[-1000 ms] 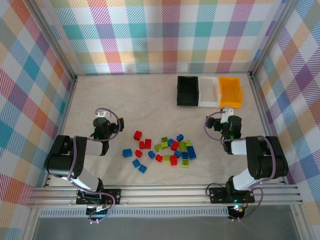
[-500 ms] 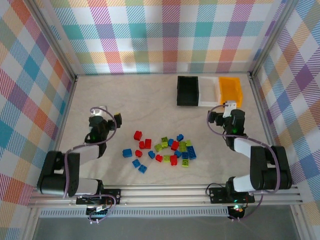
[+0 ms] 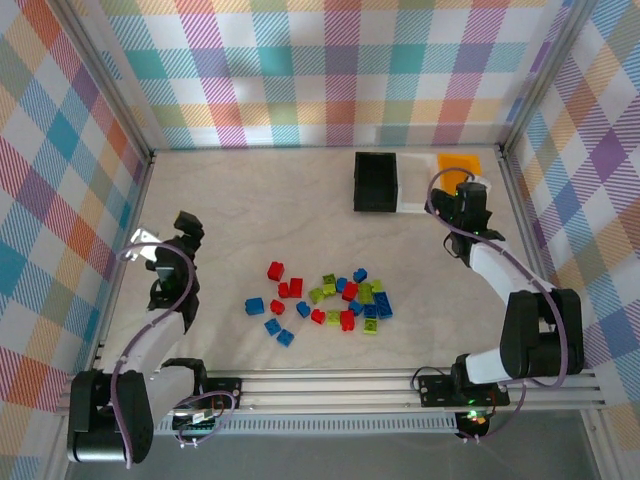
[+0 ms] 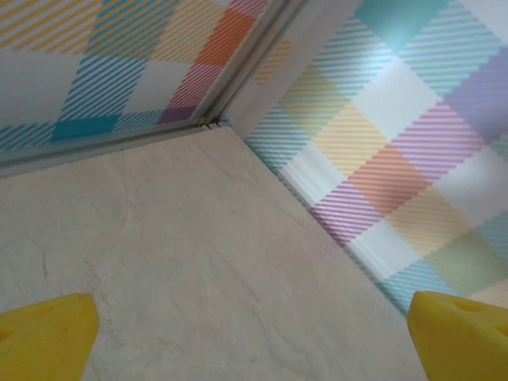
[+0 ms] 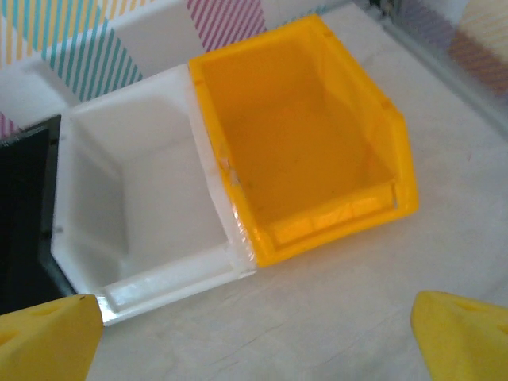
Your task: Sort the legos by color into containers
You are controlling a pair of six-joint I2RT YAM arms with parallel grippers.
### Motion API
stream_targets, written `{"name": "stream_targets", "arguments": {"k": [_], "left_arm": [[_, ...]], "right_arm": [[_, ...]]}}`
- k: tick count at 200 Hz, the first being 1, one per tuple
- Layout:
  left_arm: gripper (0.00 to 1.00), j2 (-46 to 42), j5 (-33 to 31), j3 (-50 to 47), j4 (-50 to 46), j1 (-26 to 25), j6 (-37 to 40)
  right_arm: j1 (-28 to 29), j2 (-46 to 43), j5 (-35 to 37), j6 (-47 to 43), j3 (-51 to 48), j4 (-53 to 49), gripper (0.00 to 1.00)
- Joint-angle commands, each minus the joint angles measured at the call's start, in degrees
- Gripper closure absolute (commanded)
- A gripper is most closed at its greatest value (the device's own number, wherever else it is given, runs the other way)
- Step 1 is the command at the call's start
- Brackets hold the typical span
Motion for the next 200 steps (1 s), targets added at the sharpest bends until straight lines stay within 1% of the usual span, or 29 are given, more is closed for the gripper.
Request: {"name": "stream_targets", "arguments": {"k": [1, 6, 12, 27, 46, 58, 68, 80, 95, 103, 112, 124, 134, 145, 170, 188, 200], "left_arm": [[0.0, -0.43, 9.99, 3.38, -7.06, 4.12, -8.39], [0.0, -0.09, 11.31, 5.0, -9.6, 4.48, -8.56], [0.0, 0.5, 12.55, 6.5, -12.13, 4.55, -8.27], [0.0, 2.08, 16.27, 7.76, -11.8, 4.61, -7.15], [0.0, 2.96, 19.08, 6.41, -7.59, 4.59, -9.38], [0.0, 3.42, 20.19, 6.14, -7.14, 4.6, -11.01], [0.0, 4.06, 22.65, 6.76, -7.02, 4.5, -9.85], [0.0, 5.18, 26.3, 8.57, -9.4, 4.51, -8.58], [0.0, 7.47, 30.04, 12.15, -13.84, 3.25, -6.31], [0.0, 8.93, 32.39, 14.06, -15.64, 2.08, -5.13], [0.01, 10.57, 33.49, 16.22, -18.8, 0.35, -4.49], [0.07, 12.73, 35.09, 18.45, -21.78, -1.87, -3.42], [0.11, 14.39, 36.14, 20.62, -25.24, -3.79, -2.7], [0.13, 15.98, 36.29, 22.98, -29.38, -6.03, -1.44], [0.14, 18.23, 36.56, 26.28, -35.93, -9.22, 0.69], [0.14, 18.87, 38.28, 26.58, -37.2, -9.68, 0.83], [0.14, 18.88, 39.09, 26.52, -37.57, -9.92, 0.95]], "right_arm": [[-3.57, -3.7, -7.61, 16.22, -4.53, -2.02, 0.0], [-5.1, -3.96, -13.03, 15.58, -5.83, 0.95, 0.0], [-6.51, -3.79, -17.36, 16.14, -7.01, 3.29, 0.0], [-7.09, -2.96, -19.74, 17.77, -7.77, 5.32, 0.0], [-7.11, -4.17, -21.97, 18.73, -9.95, 9.94, 0.0], [-7.05, -4.68, -24.61, 16.84, -7.54, 6.61, 0.0], [-6.16, -3.95, -26.08, 13.15, -3.37, 0.46, 0.0], [-3.81, -2.14, -27.08, 8.53, 2.15, -6.55, 0.0], [1.06, 1.26, -25.82, 3.26, 8.55, -12.89, 0.0], [3.85, 4.0, -24.19, 1.01, 12.92, -16.14, 0.0], [6.78, 8.0, -23.17, -0.98, 18.19, -20.54, 0.0], [9.59, 13.85, -23.21, -2.56, 24.96, -24.95, 0.0], [11.67, 18.4, -23.45, -4.01, 29.74, -27.09, 0.0], [14.24, 22.94, -21.63, -4.93, 35.04, -28.64, 0.0], [17.27, 32.72, -19.55, -4.94, 47.0, -32.86, 0.0], [18.8, 38.91, -16.4, -4.75, 54.49, -35.17, 0.0], [19.01, 42.84, -15.62, -3.45, 59.67, -37.73, 0.01]]}}
